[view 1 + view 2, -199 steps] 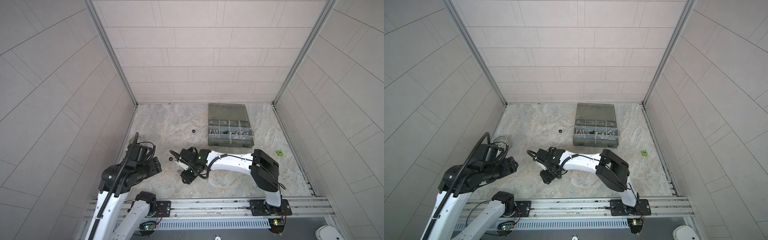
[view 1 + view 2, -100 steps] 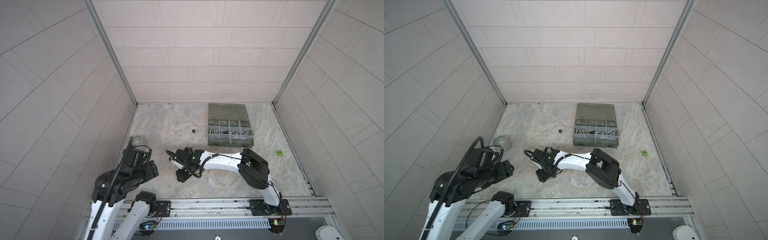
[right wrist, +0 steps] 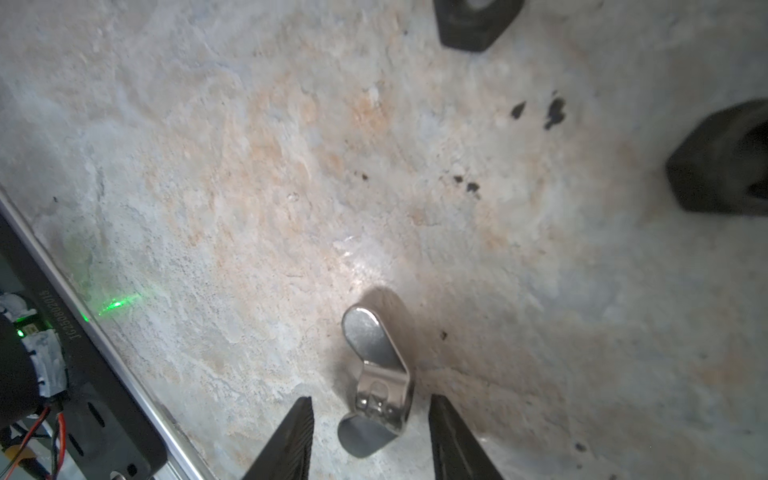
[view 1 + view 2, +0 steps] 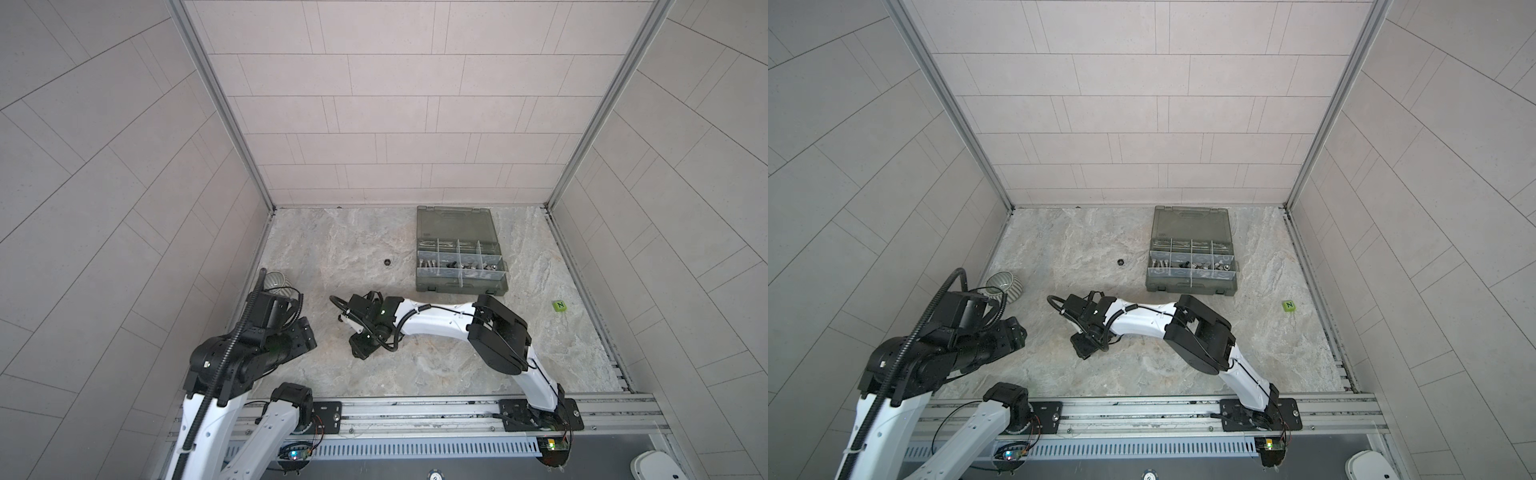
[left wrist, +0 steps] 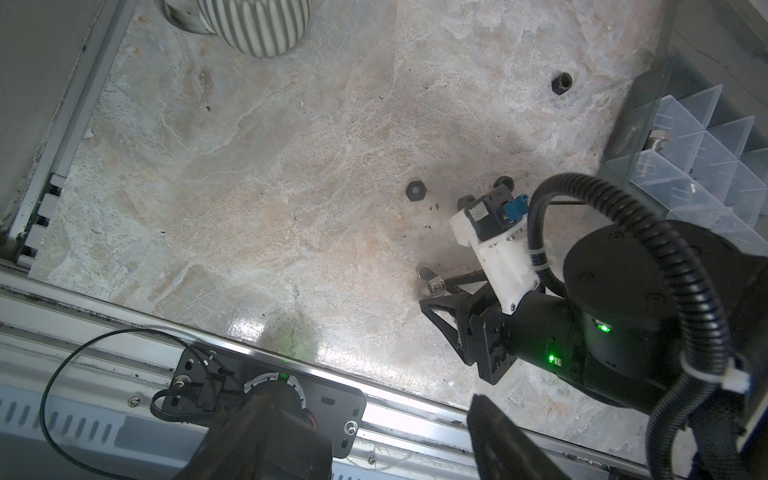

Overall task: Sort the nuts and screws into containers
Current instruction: 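Lower and close the right gripper on the silver wing nut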

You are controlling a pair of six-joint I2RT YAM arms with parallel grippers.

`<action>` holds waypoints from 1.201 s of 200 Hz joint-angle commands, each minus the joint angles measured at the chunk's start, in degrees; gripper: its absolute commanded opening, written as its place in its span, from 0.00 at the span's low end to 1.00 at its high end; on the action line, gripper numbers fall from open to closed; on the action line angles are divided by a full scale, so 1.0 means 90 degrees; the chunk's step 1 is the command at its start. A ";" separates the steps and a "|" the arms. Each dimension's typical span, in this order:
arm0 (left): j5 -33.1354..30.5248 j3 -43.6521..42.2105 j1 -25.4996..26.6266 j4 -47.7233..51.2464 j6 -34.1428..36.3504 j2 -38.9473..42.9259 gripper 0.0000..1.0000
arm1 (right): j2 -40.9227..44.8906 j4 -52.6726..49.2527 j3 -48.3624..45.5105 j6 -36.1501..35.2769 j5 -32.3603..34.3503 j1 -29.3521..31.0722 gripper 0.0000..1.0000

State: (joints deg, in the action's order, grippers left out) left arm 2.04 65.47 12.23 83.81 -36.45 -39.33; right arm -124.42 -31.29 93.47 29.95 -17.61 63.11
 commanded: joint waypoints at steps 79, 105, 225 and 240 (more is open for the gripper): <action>-0.0105 0.0200 -0.0040 -0.0202 0.0114 -0.0259 0.81 | -0.0676 -0.0583 0.0540 -0.0506 0.0044 -0.0079 0.42; -0.0102 0.0182 -0.0039 -0.0230 0.0131 -0.0283 0.81 | -0.0636 -0.0615 0.0317 -0.0488 0.0160 -0.0079 0.40; 0.0183 0.0092 -0.0040 -0.0702 0.0348 -0.0793 0.81 | -0.0485 -0.1271 -0.0212 -0.0653 0.1450 0.0097 0.25; 0.0212 0.0087 -0.0040 -0.0797 0.0363 -0.0844 0.81 | -0.0369 -0.1297 -0.0290 -0.0653 0.1547 0.0097 0.21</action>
State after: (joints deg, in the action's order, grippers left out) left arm 3.46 65.78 12.23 78.32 -34.30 -46.28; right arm -125.97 -32.67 95.11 24.47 -8.93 64.10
